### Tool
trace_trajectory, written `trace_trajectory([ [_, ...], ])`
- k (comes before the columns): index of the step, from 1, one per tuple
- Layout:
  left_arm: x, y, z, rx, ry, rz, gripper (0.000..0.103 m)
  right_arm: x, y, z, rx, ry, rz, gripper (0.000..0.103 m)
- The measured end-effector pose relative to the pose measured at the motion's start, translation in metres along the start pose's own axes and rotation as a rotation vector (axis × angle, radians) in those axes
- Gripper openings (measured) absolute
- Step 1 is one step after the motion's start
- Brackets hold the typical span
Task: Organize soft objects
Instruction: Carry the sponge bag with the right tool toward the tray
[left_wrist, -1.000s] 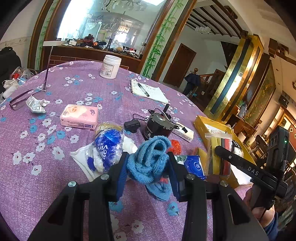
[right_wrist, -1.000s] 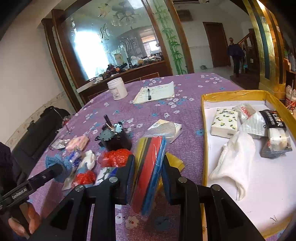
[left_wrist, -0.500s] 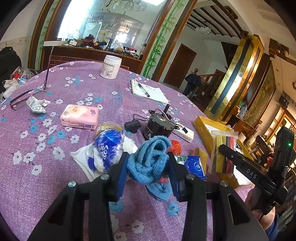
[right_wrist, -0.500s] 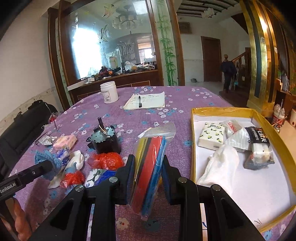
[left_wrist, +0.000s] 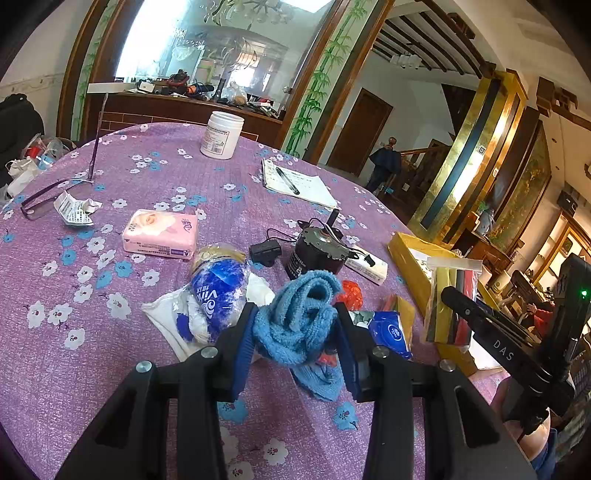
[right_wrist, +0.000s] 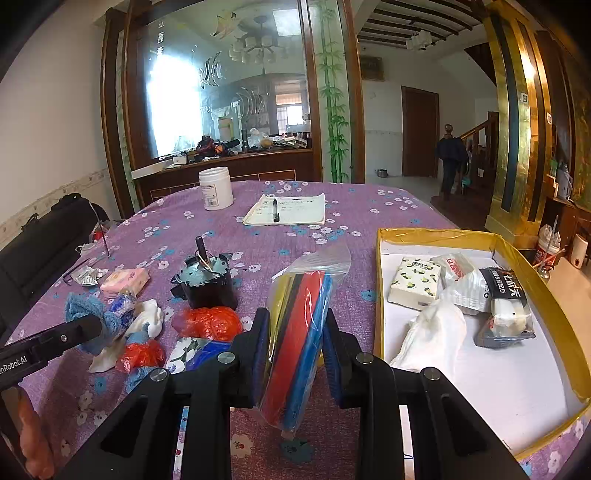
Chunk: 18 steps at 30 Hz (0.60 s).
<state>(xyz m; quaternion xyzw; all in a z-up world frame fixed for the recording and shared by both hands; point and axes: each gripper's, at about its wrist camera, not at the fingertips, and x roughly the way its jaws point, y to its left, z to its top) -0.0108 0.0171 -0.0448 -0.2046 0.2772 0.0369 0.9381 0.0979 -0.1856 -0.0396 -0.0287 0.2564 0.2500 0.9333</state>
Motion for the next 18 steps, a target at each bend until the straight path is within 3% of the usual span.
trace_trajectory([
  [18,-0.0079,-0.0069,-0.0019,0.025,-0.035,-0.002,0.039,-0.0084,-0.0002,-0.0002,-0.004,-0.027,-0.011,0.029],
])
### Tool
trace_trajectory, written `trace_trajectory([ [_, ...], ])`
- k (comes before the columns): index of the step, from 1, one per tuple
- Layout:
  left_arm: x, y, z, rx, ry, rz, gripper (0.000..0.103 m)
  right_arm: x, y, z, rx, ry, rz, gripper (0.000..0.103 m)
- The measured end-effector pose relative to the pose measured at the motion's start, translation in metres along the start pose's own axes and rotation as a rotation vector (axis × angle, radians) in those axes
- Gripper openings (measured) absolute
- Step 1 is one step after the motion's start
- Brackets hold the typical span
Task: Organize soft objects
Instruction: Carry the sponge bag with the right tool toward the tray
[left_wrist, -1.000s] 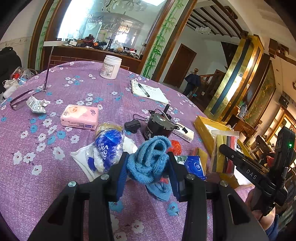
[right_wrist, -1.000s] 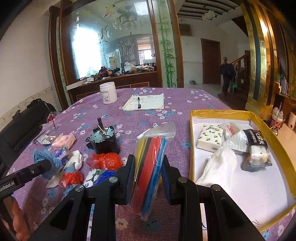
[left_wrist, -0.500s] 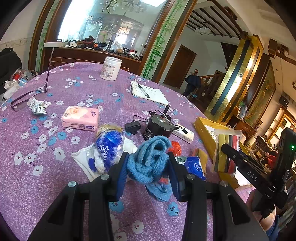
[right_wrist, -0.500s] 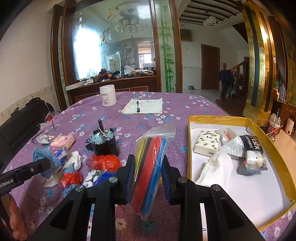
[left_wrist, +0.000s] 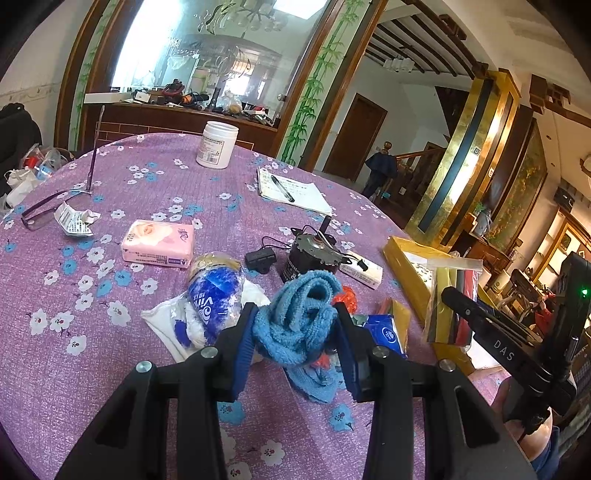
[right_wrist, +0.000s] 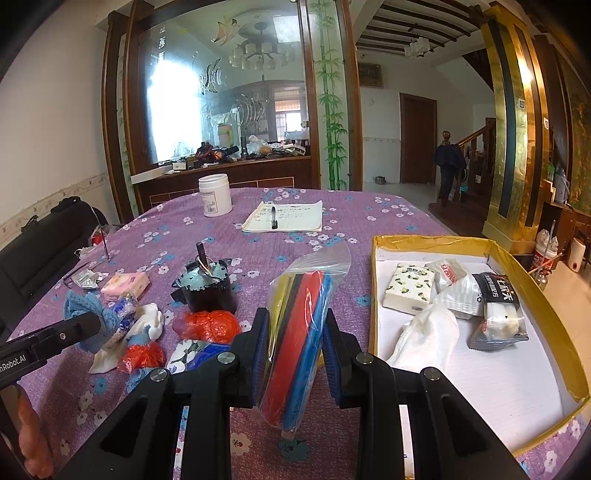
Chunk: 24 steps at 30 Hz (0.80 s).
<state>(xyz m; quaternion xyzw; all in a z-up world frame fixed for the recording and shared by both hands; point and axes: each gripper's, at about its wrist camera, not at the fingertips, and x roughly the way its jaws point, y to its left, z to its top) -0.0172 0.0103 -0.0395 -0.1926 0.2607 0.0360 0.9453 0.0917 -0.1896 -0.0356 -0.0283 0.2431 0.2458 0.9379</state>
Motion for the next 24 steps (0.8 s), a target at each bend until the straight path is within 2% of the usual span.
trace_trajectory([
  [15,-0.01,-0.019,-0.005,0.063,-0.046,0.014,0.039,-0.02,-0.007,0.001,0.015,-0.029,0.004,0.029],
  [24,-0.009,-0.059,-0.006,0.105,-0.009,-0.058,0.039,-0.046,-0.058,0.009,0.143,-0.074,0.012,0.029],
])
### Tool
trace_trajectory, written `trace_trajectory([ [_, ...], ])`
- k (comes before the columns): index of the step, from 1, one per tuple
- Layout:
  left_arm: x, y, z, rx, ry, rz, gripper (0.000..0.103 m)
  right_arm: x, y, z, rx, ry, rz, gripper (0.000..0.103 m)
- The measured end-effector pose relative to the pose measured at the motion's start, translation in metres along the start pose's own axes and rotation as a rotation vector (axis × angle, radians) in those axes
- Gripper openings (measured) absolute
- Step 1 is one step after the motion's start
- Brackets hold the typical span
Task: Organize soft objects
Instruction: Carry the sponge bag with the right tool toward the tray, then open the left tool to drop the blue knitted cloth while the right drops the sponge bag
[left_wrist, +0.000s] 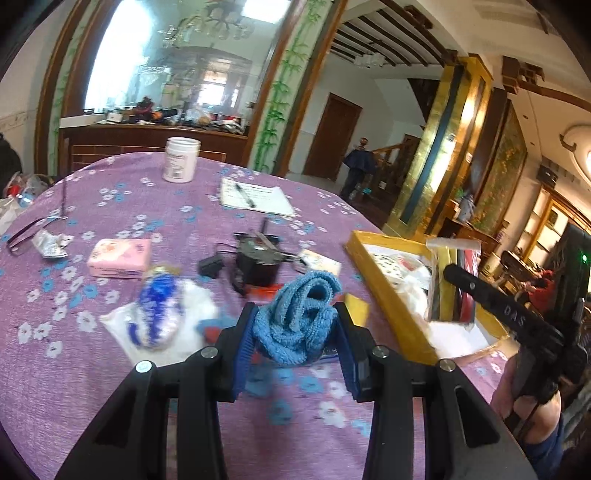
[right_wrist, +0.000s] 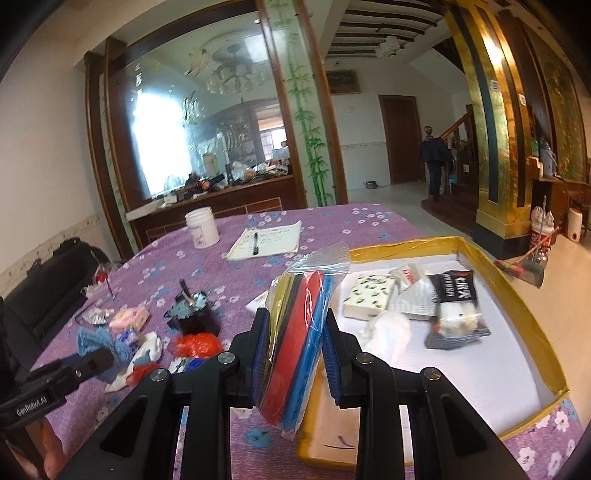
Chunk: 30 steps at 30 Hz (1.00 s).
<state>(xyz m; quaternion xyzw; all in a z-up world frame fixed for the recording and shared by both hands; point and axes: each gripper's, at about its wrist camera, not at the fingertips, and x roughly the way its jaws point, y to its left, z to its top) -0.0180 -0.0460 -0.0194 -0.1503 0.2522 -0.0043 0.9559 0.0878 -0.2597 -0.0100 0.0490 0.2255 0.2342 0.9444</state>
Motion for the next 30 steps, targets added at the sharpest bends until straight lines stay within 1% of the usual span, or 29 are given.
trace_trajectory([
  [6,0.014,-0.037,0.006,0.041,0.026,-0.061,0.039,-0.013,-0.041,0.006,0.085,-0.028,-0.026,0.029],
  [10,0.029,-0.07,0.012,0.077,0.049,-0.126,0.039,-0.017,-0.077,0.004,0.15,-0.031,-0.08,0.029],
  [13,0.045,-0.097,0.013,0.098,0.085,-0.177,0.039,-0.016,-0.102,0.0,0.189,-0.017,-0.124,0.029],
  [16,0.068,-0.124,0.012,0.115,0.14,-0.226,0.039,-0.014,-0.123,-0.007,0.226,0.003,-0.156,0.029],
  [19,0.088,-0.145,0.009,0.126,0.196,-0.255,0.039,-0.012,-0.134,-0.011,0.239,0.023,-0.173,0.029],
  [21,0.104,-0.16,0.007,0.12,0.244,-0.283,0.04,-0.01,-0.139,-0.012,0.254,0.041,-0.163,0.029],
  [25,0.129,-0.175,-0.002,0.134,0.294,-0.287,0.04,-0.003,-0.141,-0.013,0.252,0.078,-0.155,0.029],
  [30,0.145,-0.172,-0.014,0.136,0.332,-0.281,0.039,0.008,-0.146,-0.016,0.272,0.143,-0.146,0.029],
])
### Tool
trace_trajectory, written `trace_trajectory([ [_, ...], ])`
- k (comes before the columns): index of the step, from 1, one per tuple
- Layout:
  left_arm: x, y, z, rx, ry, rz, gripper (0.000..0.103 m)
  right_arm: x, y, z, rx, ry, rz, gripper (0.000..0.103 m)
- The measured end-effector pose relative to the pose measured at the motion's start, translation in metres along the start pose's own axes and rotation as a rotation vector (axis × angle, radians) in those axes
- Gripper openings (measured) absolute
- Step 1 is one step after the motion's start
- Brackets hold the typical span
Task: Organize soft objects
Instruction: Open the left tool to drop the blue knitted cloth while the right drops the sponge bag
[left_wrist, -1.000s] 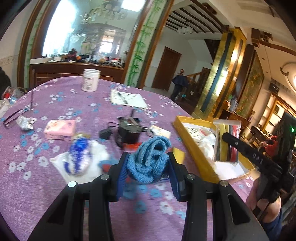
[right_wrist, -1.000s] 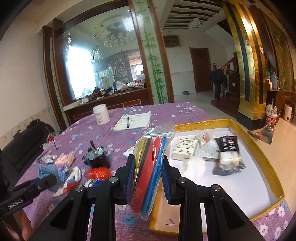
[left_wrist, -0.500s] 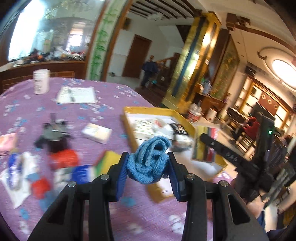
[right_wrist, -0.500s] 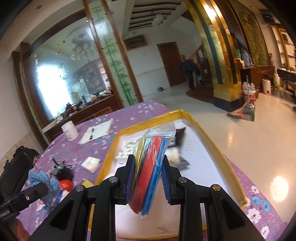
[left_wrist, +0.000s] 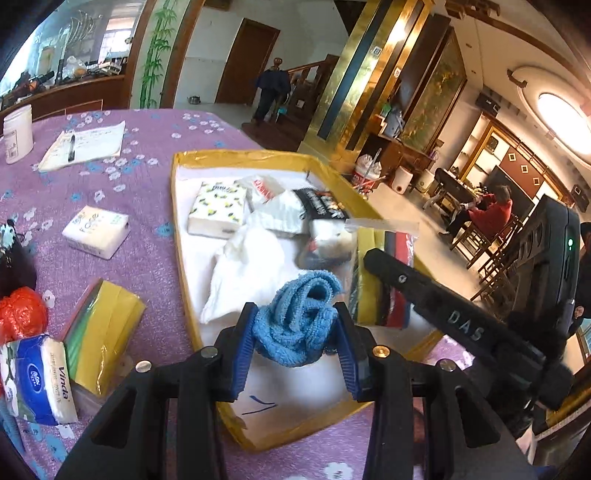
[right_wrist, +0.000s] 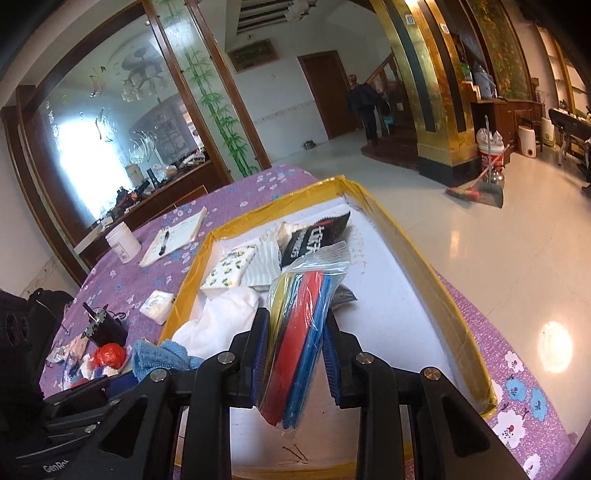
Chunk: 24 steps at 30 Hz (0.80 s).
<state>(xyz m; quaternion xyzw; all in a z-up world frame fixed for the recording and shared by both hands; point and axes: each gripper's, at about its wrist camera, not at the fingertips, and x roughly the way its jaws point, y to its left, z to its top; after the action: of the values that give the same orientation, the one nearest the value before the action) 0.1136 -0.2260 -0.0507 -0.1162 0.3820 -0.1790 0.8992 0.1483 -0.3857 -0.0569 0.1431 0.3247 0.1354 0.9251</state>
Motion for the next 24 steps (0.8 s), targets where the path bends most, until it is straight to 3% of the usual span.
trace_trajectory([
  [8,0.007,0.002,-0.004,0.001,0.019,0.006,0.04,0.017,-0.003,-0.001,0.003,0.078,0.008,0.032],
  [11,0.006,0.001,-0.004,0.002,0.016,0.007,0.045,0.019,-0.001,-0.002,0.0,0.081,-0.003,0.034],
  [13,0.007,0.001,-0.004,0.005,0.01,0.01,0.05,0.017,-0.001,-0.002,-0.004,0.077,-0.013,0.042],
  [15,0.006,-0.001,-0.004,0.015,0.009,0.011,0.053,0.014,0.002,-0.002,-0.011,0.062,-0.024,0.057],
  [24,0.0,0.001,-0.003,0.025,-0.019,0.033,0.055,-0.001,-0.001,-0.002,0.009,0.015,-0.048,0.058],
])
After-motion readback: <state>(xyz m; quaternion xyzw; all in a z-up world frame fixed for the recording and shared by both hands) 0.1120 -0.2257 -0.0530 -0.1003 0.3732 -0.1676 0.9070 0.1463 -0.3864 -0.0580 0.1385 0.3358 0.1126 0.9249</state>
